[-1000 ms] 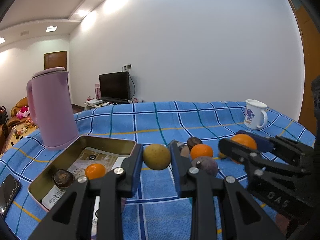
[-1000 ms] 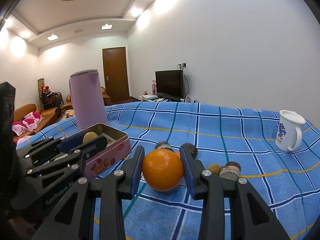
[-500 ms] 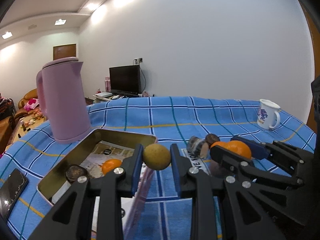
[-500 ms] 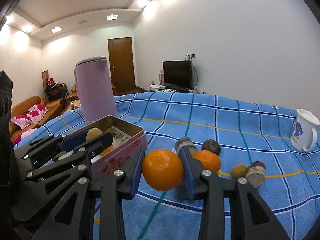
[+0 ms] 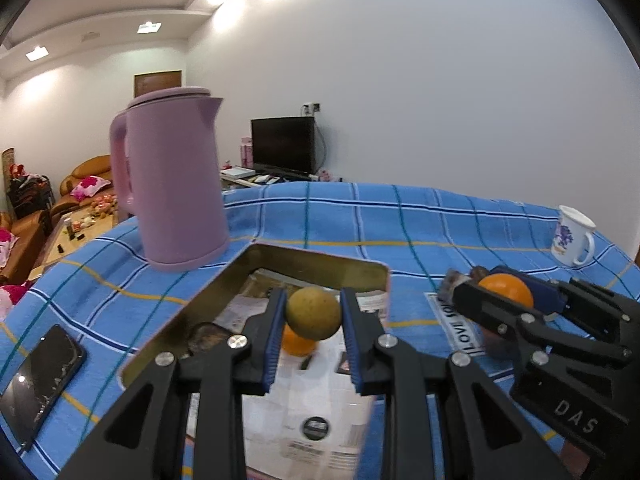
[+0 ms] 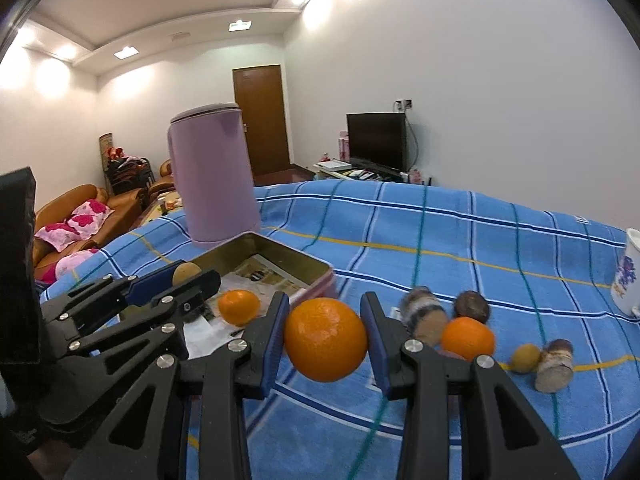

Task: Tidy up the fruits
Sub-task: 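Hold the yellow-green fruit and tangerine above the open tin with both grippers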

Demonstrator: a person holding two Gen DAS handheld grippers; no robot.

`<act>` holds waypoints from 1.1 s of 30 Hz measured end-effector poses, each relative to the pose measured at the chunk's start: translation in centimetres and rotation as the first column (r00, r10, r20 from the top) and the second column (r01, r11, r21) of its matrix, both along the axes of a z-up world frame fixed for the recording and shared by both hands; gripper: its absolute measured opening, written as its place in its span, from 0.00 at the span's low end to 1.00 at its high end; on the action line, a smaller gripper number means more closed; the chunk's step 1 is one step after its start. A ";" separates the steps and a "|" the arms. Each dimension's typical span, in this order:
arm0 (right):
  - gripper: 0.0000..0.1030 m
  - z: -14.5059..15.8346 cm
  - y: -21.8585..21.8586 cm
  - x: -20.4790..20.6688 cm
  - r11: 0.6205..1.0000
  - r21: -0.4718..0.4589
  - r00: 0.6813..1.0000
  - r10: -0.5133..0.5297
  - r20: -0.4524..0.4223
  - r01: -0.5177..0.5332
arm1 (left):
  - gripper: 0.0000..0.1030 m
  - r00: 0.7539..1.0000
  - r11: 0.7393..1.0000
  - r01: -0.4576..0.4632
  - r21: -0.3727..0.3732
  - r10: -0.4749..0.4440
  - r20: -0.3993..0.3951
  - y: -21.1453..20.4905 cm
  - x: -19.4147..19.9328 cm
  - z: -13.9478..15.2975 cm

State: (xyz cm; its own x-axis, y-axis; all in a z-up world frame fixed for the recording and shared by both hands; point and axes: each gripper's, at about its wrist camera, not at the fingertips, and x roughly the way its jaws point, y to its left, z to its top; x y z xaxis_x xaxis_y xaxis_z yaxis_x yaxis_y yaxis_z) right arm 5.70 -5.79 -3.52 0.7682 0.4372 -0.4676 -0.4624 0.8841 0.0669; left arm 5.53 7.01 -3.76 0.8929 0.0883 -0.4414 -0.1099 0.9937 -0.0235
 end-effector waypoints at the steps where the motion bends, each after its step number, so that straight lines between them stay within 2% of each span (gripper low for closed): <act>1: 0.38 0.0 0.3 0.1 1.000 -0.001 1.000 0.004 0.002 -0.004 | 0.28 1.000 1.000 -0.006 -0.002 0.006 0.000 0.3 0.0 0.0; 9: 0.38 -0.2 3.0 1.1 0.998 0.016 0.998 0.054 0.015 -0.054 | 0.28 0.997 0.997 -0.074 -0.006 0.074 -0.020 4.0 0.1 -0.3; 15: 0.38 -0.1 5.0 0.7 0.991 0.017 0.990 0.134 0.053 -0.135 | 0.28 0.994 0.995 -0.102 -0.001 0.102 -0.031 5.2 0.1 -0.4; 20: 0.38 -0.6 5.9 0.8 0.985 0.015 0.984 0.174 0.037 -0.174 | 0.28 0.992 0.993 -0.122 0.000 0.122 -0.045 6.0 0.1 -0.5; 26: 0.38 -0.8 6.6 0.5 0.979 -0.002 0.978 0.202 0.044 -0.202 | 0.28 0.990 0.992 -0.125 0.008 0.125 -0.058 6.0 0.4 -0.7; 33: 0.38 -1.0 7.1 0.8 0.976 -0.006 0.975 0.219 0.022 -0.219 | 0.28 0.990 0.993 -0.112 -0.031 0.109 -0.093 6.6 1.0 -1.0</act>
State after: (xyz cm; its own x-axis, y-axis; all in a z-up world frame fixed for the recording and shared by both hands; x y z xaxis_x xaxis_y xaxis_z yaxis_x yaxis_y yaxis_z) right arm 6.48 1.33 -4.49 0.6641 0.5947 -0.4531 -0.6463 0.7613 0.0518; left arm 6.49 13.62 -4.81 0.8346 0.1666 -0.5250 -0.2219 0.9741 -0.0437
